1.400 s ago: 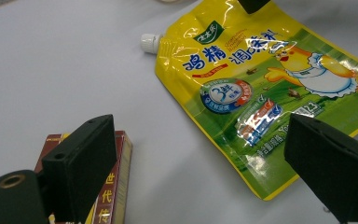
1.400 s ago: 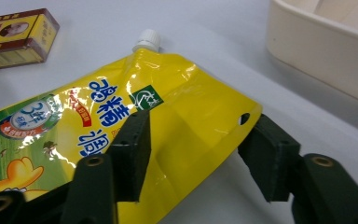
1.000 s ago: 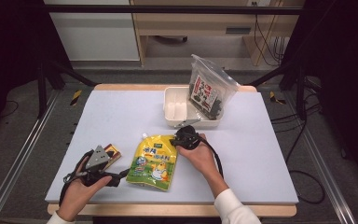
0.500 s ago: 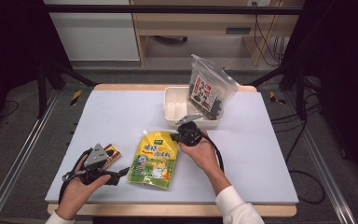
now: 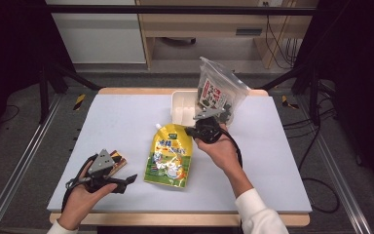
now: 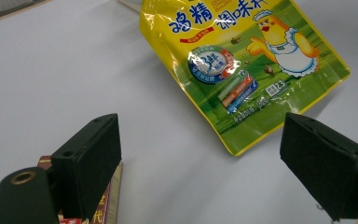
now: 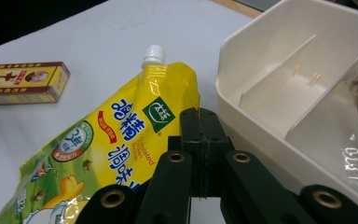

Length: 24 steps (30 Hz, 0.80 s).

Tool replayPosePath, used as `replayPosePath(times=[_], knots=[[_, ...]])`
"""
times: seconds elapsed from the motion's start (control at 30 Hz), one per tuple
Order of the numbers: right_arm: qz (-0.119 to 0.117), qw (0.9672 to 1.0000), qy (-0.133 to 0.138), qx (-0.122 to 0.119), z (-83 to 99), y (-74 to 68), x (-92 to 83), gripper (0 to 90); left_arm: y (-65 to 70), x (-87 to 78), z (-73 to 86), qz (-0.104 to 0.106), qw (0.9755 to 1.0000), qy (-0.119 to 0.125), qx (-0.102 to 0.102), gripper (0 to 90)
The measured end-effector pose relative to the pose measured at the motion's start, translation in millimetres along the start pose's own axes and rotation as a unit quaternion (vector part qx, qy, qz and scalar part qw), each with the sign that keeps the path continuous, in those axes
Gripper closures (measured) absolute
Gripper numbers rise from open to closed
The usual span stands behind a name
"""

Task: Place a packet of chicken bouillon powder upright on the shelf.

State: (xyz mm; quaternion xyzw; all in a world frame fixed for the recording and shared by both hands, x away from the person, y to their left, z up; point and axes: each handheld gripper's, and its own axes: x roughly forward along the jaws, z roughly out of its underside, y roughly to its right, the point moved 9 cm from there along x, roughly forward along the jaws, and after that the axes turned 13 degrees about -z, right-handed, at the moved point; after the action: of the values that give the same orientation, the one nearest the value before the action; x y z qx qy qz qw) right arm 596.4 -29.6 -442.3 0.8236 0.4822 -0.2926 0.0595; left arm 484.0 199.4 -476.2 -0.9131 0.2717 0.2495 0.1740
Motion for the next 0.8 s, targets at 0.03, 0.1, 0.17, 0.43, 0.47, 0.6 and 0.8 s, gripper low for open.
replayPosePath(times=[0.03,0.1,0.17,0.43,0.47,0.6,0.8], knots=[[-0.003,1.0,0.001,-0.005,-2.1,-0.6,-2.5,90.0,0.2,-0.2,-2.3,0.0,1.0,0.001,0.003,12.1],[-0.009,0.9998,0.007,-0.015,-7.0,-2.8,-7.2,90.0,-1.0,-0.4,-7.7,-0.003,0.9999,0.002,0.011,12.2],[-0.013,0.9996,0.009,-0.023,-10.7,-5.6,-10.5,90.0,-3.3,-0.1,-15.2,-0.006,0.9997,0.001,0.025,12.6],[-0.024,0.9982,0.018,-0.052,-27.7,-16.0,-25.6,90.0,-10.0,-6.7,-63.2,0.025,0.9974,0.0,0.068,12.2],[-0.027,0.998,0.02,-0.054,-29.4,-17.0,-26.9,90.0,-11.3,-6.0,-68.3,0.027,0.997,-0.001,0.072,12.2],[-0.032,0.9971,0.02,-0.066,-34.7,-20.6,-32.3,90.0,-18.7,2.2,-81.9,0.026,0.9959,-0.013,0.086,12.8],[-0.043,0.9958,0.017,-0.079,-41.5,-25.0,-39.0,90.0,-18.3,21.5,-89.0,0.042,0.9948,-0.027,0.089,12.9]])
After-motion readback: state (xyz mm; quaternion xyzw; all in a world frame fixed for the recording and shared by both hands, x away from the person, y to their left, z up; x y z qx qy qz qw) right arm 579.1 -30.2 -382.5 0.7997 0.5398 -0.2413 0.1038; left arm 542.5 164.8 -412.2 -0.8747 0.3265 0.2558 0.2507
